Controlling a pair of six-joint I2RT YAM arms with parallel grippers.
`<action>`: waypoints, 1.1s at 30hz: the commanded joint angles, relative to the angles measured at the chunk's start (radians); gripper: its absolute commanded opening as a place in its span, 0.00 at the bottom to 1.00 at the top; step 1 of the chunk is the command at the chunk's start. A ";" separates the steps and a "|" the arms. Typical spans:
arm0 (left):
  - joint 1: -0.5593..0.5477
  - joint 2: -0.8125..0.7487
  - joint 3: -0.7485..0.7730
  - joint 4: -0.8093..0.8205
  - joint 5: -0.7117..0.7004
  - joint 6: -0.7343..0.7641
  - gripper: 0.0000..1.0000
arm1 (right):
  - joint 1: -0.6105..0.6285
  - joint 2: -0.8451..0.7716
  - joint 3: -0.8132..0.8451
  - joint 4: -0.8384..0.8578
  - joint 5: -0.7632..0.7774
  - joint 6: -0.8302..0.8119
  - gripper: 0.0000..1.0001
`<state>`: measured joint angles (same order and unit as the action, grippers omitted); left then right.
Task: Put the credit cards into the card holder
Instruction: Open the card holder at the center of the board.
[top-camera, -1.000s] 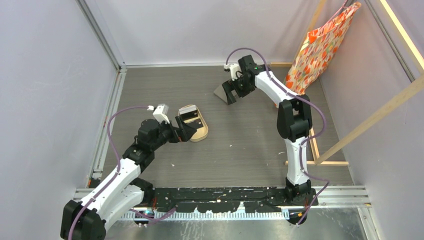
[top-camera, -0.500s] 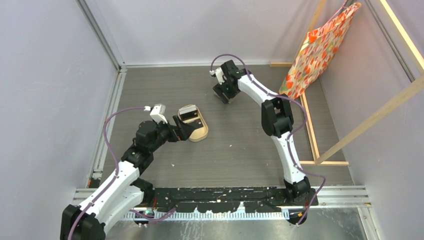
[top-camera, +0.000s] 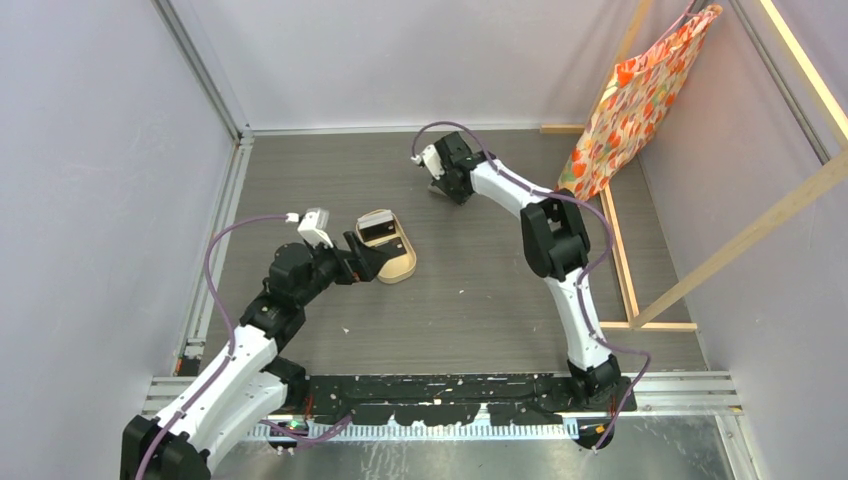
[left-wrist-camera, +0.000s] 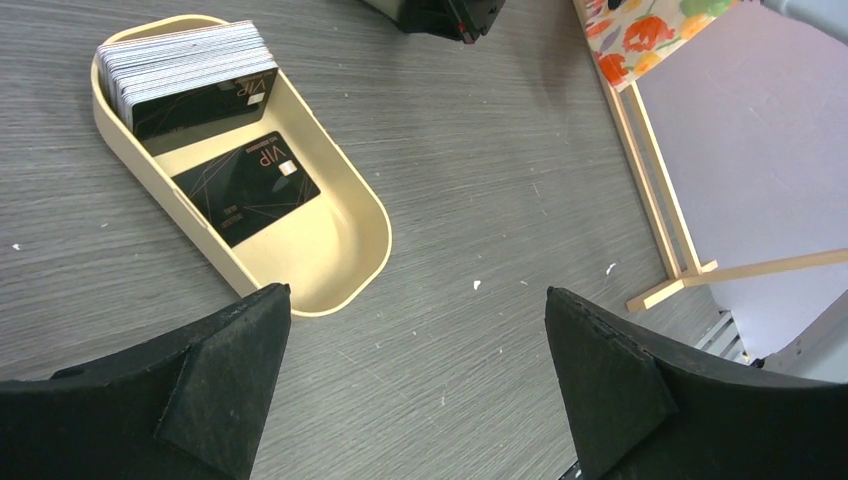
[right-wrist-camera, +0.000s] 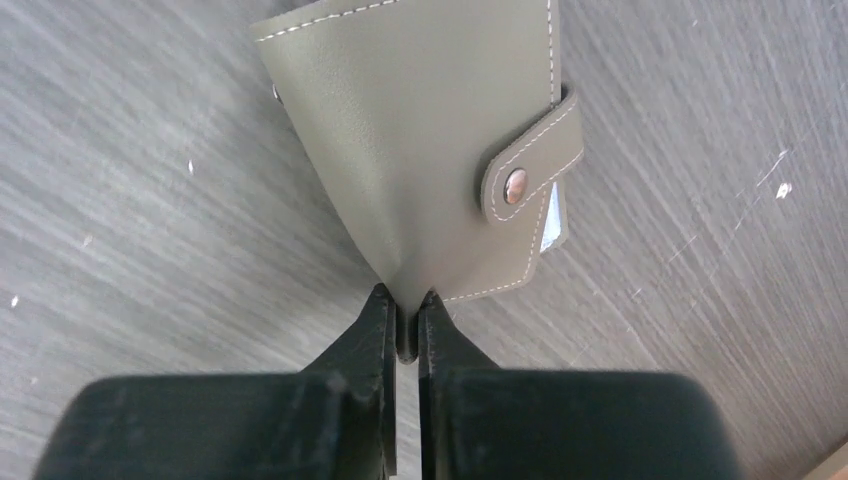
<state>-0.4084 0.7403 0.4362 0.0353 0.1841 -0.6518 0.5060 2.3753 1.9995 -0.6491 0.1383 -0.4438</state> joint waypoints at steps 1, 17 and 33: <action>0.000 -0.029 0.007 0.011 0.048 -0.029 1.00 | -0.005 -0.128 -0.167 0.043 -0.055 -0.053 0.01; -0.039 -0.165 -0.116 0.079 0.289 -0.254 0.92 | 0.000 -1.109 -1.223 -0.046 -0.525 -0.723 0.01; -0.431 0.116 -0.070 0.140 -0.004 -0.273 0.65 | 0.043 -1.295 -1.372 0.013 -0.495 -0.816 0.77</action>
<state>-0.7868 0.7464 0.3004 0.1020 0.2722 -0.9615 0.5617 1.1477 0.5499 -0.6220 -0.3164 -1.3388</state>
